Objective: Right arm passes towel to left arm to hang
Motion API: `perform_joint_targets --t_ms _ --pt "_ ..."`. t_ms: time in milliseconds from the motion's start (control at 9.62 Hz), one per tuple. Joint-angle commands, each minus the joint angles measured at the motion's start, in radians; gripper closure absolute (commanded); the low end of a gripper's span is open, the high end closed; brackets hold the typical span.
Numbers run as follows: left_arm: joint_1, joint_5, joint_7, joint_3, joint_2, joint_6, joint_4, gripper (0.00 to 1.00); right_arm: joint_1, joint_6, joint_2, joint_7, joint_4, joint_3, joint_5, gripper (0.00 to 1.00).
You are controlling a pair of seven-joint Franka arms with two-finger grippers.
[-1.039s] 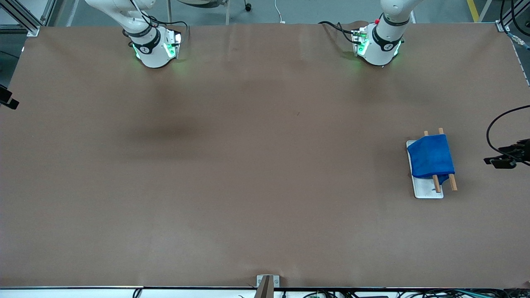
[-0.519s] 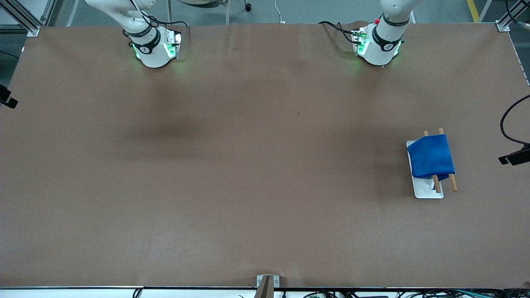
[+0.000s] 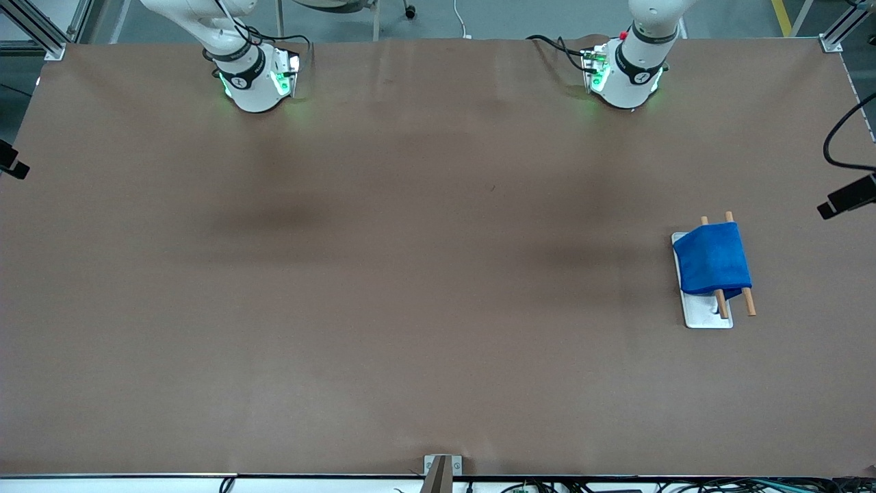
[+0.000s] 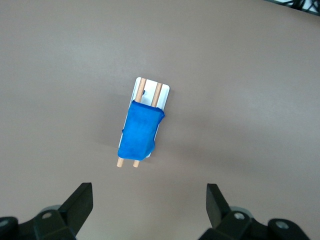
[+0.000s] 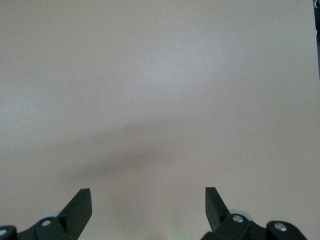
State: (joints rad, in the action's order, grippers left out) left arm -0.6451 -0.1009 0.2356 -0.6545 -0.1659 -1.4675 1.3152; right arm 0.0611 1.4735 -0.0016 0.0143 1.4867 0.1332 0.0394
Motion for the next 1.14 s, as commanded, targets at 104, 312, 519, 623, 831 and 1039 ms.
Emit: perform_joint_targets --t_ms 104,312,519,623,831,1039 --pt "0.011 0.047 -0.088 -0.004 0.067 0.033 0.035 0.00 0.011 0.001 -0.023 -0.005 0.021 -0.007 0.004 0.00" --pt "0.140 0.050 -0.114 0.065 0.132 0.033 0.097 0.00 0.011 0.001 -0.023 -0.004 0.021 -0.007 0.004 0.00" --pt "0.401 0.061 -0.124 0.313 0.196 0.033 0.181 0.00 0.014 0.001 -0.023 -0.004 0.021 -0.007 0.004 0.00" --pt "0.465 0.091 -0.122 0.370 0.225 0.027 0.220 0.00 0.017 0.001 -0.021 -0.004 0.021 -0.007 0.004 0.00" --pt "0.603 0.109 -0.134 0.513 0.290 -0.019 0.315 0.00 0.016 0.001 -0.023 -0.004 0.021 -0.007 0.004 0.00" --pt "0.631 0.103 -0.134 0.530 0.333 -0.037 0.366 0.00 0.025 -0.001 -0.021 -0.004 0.021 -0.007 -0.003 0.00"
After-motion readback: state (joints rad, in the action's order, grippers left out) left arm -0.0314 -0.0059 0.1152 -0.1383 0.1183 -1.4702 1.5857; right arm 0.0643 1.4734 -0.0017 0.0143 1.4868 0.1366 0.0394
